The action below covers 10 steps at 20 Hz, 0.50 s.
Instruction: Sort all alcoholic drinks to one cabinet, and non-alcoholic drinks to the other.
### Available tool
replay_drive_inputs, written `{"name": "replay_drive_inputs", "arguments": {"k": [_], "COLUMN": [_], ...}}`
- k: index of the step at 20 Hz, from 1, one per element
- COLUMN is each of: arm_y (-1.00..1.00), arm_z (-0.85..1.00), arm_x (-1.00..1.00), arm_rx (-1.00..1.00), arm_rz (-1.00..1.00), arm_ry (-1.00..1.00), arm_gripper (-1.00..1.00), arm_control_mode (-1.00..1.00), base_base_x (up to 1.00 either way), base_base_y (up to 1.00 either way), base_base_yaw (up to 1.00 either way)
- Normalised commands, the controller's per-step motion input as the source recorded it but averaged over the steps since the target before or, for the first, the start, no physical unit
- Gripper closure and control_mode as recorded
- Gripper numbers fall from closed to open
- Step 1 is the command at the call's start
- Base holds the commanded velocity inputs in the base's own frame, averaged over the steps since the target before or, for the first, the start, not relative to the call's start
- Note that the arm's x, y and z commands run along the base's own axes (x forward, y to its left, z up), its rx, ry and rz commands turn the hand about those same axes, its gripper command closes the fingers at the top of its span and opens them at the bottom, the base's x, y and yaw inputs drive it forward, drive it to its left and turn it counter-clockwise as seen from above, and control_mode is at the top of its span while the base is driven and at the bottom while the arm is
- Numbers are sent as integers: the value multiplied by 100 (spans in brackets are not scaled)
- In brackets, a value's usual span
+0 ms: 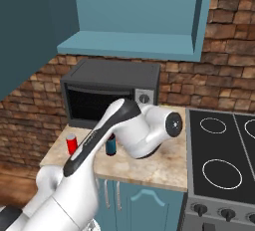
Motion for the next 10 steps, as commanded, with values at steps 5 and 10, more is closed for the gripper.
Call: {"name": "replay_drive_inputs", "arguments": {"k": [5, 10], "arm_y": [-20, -18], "arm_z": [-16, -22], "arm_x": [0, 0], "arm_rx": [0, -1], "arm_rz": [19, 9], "arm_ry": [-21, -25], "arm_gripper": [-100, -100], "arm_control_mode": [-100, -100], "base_base_x": [0, 0], "base_base_y": [0, 0], "base_base_yaw": [0, 0]}}
